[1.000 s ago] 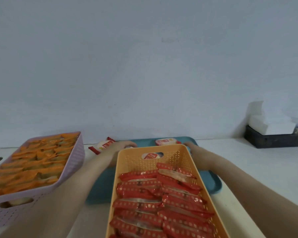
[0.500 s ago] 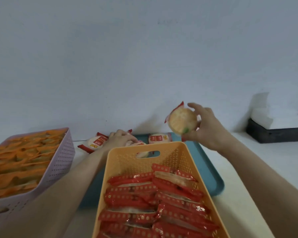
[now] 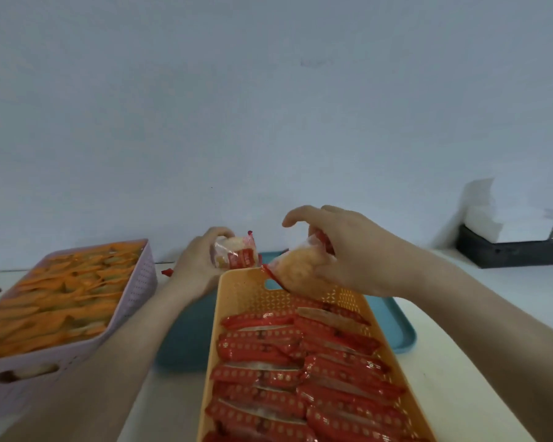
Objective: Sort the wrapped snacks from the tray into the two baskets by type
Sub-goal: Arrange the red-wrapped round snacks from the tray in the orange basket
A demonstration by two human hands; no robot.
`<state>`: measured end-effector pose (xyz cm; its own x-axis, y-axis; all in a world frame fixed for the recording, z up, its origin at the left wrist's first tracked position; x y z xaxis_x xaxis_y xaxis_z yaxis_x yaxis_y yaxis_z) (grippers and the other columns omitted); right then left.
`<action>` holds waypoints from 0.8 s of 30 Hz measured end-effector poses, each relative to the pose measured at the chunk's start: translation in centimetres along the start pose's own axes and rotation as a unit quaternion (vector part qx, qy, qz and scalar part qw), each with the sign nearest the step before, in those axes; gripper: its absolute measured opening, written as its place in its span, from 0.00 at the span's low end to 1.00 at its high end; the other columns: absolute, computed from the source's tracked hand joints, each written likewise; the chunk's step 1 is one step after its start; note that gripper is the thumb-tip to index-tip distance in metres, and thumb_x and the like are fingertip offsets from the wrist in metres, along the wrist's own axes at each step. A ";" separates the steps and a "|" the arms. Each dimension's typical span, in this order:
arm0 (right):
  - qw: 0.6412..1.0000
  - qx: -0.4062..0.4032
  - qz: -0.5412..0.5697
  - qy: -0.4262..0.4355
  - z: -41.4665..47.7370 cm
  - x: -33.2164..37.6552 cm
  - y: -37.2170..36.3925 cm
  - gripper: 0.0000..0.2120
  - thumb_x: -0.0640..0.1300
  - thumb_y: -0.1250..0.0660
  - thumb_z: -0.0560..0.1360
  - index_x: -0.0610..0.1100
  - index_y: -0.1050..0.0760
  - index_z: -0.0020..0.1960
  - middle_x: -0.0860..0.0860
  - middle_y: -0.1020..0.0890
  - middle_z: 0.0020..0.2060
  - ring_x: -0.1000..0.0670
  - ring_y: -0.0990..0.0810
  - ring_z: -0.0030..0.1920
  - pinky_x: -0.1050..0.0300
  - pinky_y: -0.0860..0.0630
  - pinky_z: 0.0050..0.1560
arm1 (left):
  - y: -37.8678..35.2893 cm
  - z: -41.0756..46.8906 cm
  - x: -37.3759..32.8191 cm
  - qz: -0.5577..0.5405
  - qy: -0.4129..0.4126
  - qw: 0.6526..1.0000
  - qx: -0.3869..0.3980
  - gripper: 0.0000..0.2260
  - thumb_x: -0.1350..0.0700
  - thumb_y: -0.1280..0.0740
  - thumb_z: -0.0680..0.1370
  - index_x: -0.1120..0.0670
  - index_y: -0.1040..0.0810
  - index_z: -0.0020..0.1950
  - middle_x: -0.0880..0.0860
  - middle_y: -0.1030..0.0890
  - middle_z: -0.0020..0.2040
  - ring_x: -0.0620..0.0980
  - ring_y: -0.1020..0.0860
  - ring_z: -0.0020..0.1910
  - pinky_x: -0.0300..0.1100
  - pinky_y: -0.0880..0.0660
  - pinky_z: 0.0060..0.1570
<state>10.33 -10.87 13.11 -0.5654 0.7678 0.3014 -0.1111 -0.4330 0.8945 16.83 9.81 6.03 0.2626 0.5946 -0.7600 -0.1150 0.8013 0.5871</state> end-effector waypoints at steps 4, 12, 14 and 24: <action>0.995 -0.035 0.084 -0.043 0.4 -0.7 0.8 0.25 0.38 0.33 0.73 0.53 0.35 0.66 0.56 0.20 0.41 0.57 0.22 0.42 0.62 0.25 0.45 | 5.9 -2.9 -4.0 -0.051 -0.038 0.988 -0.142 0.37 0.70 0.28 0.68 0.35 0.32 0.63 0.52 0.22 0.54 0.48 0.19 0.48 0.41 0.21 0.44; 0.988 -0.095 0.079 -0.097 -0.1 -1.7 1.5 0.14 0.41 0.29 0.72 0.48 0.21 0.57 0.52 0.16 0.50 0.52 0.20 0.50 0.57 0.24 0.54 | 1.8 -7.6 -10.2 0.214 -0.223 0.950 0.036 0.22 0.65 0.34 0.72 0.42 0.21 0.60 0.41 0.18 0.51 0.43 0.22 0.52 0.37 0.29 0.54; 0.985 -0.125 0.084 -0.087 -0.2 -0.8 2.3 0.11 0.42 0.29 0.72 0.48 0.19 0.54 0.53 0.17 0.48 0.54 0.20 0.49 0.60 0.25 0.52 | -0.8 -8.1 -8.5 0.278 -0.198 0.927 0.156 0.18 0.60 0.38 0.76 0.42 0.22 0.61 0.37 0.19 0.52 0.42 0.22 0.55 0.42 0.29 0.58; 0.999 -0.032 -0.017 -0.008 2.7 4.6 -2.3 0.10 0.44 0.31 0.71 0.49 0.18 0.51 0.52 0.16 0.49 0.51 0.19 0.49 0.61 0.26 0.47 | -0.7 -9.7 -8.0 0.259 -0.222 0.938 0.063 0.14 0.48 0.41 0.77 0.42 0.20 0.57 0.43 0.16 0.47 0.41 0.21 0.46 0.43 0.25 0.49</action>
<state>10.20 -5.08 13.32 -0.5476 0.7897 0.2767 -0.1817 -0.4349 0.8819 5.51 5.17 9.00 0.5786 0.7934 -0.1890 -0.2304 0.3813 0.8953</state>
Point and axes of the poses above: each hand's wrist, its own z-axis towards the middle knuckle, its own y-axis out of the back of the hand, x = y × z, the point moved 6 cm from there along z, towards the middle knuckle
